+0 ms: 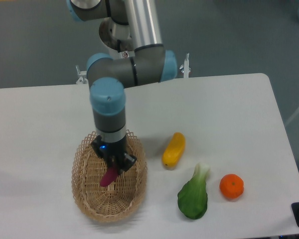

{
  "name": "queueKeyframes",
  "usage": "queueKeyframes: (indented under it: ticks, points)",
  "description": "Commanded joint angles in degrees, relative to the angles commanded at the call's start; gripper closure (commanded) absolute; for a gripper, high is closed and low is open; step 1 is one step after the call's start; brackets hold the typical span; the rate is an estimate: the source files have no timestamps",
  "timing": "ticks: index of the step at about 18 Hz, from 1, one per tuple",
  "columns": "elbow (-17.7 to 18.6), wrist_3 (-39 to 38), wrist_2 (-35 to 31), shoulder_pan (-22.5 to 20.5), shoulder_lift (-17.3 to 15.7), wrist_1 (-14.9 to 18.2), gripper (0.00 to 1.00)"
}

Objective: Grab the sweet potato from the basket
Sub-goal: 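Lift the sweet potato up out of the basket, then carry the held sweet potato away from the basket past the mango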

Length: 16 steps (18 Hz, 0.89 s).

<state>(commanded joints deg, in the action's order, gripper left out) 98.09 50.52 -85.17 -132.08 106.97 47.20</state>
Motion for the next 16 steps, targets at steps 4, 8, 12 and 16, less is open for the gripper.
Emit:
queueKeyframes:
  ticks: [4, 8, 12, 16]
  points:
    - [-0.26, 6.42, 2.28, -7.29, -2.72, 0.44, 0.66]
    - [-0.61, 12.83, 3.51, -13.27, -4.13, 2.45, 0.66]
    - [-3.59, 20.03, 3.52, -18.72, -5.1, 10.09, 0.66]
    - [-8.25, 27.94, 3.52, -23.65, -5.02, 17.04, 0.66]
